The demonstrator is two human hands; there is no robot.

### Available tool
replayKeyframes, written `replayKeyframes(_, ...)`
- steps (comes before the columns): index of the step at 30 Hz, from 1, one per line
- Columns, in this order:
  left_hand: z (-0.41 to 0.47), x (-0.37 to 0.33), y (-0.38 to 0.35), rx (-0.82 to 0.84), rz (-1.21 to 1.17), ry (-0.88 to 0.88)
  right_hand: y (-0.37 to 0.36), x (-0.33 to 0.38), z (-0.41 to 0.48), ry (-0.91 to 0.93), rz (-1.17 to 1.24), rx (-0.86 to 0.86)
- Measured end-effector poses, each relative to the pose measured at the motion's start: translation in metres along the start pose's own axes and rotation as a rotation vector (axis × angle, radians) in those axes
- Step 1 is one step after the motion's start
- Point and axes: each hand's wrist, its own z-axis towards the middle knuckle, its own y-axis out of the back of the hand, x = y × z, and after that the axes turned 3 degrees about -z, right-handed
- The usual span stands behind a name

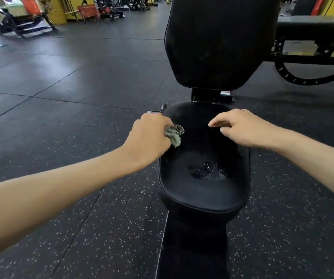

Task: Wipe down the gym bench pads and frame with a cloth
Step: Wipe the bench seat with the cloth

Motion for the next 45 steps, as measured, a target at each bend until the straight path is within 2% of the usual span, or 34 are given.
replayKeyframes(4,-0.015,-0.029,-0.008,-0.010,0.076,-0.087,0.000,0.003,0.000,0.013,-0.016,-0.002)
replayKeyframes(7,-0.012,-0.031,-0.005,0.097,-0.195,-0.020,0.001,0.004,0.000,0.021,-0.020,0.006)
replayKeyframes(9,-0.006,-0.027,0.001,0.037,-0.322,0.066,0.001,0.003,0.000,0.019,-0.017,0.010)
replayKeyframes(12,0.004,-0.015,0.010,-0.101,-0.225,0.055,0.003,0.003,-0.001,0.017,-0.013,0.013)
replayKeyframes(16,-0.006,-0.021,0.000,-0.021,-0.032,0.020,0.002,0.003,0.000,0.021,-0.027,0.013)
replayKeyframes(18,-0.014,-0.034,-0.009,-0.018,-0.009,-0.034,0.002,0.003,0.001,0.019,-0.027,0.015)
replayKeyframes(21,-0.015,-0.049,-0.016,0.002,-0.069,-0.092,0.003,0.004,0.001,0.027,-0.017,0.008)
replayKeyframes(24,-0.014,-0.059,-0.018,0.098,-0.197,-0.102,0.003,0.003,0.000,0.042,-0.014,0.004)
replayKeyframes(26,-0.008,-0.058,-0.011,0.057,-0.237,-0.088,0.003,0.000,0.000,0.056,-0.006,0.015)
replayKeyframes(29,0.007,-0.049,0.001,-0.069,-0.185,-0.051,0.004,-0.002,-0.002,0.043,0.031,0.037)
replayKeyframes(32,0.001,-0.045,-0.004,-0.001,-0.076,0.001,0.001,-0.007,-0.004,0.048,0.034,0.064)
replayKeyframes(35,-0.016,-0.057,-0.017,0.021,-0.033,-0.060,-0.001,-0.010,-0.004,0.075,0.014,0.071)
replayKeyframes(38,-0.021,-0.066,-0.021,0.097,-0.135,-0.123,0.000,-0.012,-0.005,0.088,0.046,0.061)
replayKeyframes(40,-0.019,-0.068,-0.019,0.214,-0.311,-0.092,0.000,-0.013,-0.008,0.105,0.096,0.045)
replayKeyframes(41,-0.015,-0.067,-0.016,0.217,-0.371,-0.081,0.000,-0.014,-0.009,0.113,0.117,0.029)
replayKeyframes(45,0.005,-0.051,-0.006,0.049,-0.265,-0.103,0.004,-0.020,-0.015,0.084,0.143,-0.077)
